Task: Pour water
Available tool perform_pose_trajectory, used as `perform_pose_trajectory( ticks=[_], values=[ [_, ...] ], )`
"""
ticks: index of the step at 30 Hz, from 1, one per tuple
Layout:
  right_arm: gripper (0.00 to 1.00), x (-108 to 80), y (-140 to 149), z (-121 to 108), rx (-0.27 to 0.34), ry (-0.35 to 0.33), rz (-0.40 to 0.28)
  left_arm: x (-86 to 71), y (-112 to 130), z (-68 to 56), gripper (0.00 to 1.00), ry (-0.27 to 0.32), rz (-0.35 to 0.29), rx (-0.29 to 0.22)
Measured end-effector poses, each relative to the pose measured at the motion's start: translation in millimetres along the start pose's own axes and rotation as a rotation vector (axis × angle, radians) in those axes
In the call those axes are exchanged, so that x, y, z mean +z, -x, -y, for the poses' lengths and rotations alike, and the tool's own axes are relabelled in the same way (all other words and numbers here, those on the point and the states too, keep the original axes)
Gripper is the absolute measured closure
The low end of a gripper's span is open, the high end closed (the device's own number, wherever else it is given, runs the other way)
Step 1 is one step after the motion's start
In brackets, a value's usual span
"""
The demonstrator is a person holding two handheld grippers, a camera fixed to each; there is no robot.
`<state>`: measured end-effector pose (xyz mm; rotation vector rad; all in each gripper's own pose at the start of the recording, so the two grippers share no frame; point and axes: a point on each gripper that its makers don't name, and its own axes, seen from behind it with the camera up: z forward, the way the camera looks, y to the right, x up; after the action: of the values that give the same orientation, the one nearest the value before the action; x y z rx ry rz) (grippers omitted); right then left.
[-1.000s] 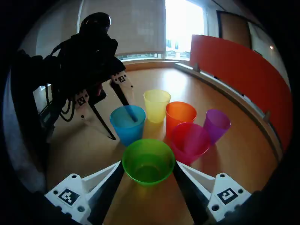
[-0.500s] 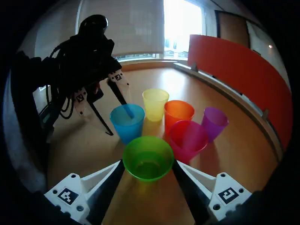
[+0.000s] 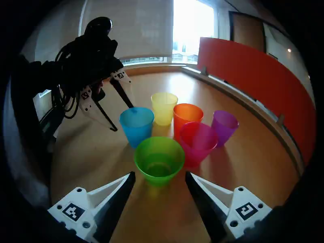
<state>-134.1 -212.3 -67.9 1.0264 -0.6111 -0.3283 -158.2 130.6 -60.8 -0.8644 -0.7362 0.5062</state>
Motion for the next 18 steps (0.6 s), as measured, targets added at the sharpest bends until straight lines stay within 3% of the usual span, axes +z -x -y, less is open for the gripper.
perform_pose_trajectory(
  ticks=[18],
  values=[
    [0.05, -31.7, -2, -5, 0.118, 0.116, -0.087, -33.7, 13, 18.5, 0.14, -0.133, -0.059, -0.073]
  ],
)
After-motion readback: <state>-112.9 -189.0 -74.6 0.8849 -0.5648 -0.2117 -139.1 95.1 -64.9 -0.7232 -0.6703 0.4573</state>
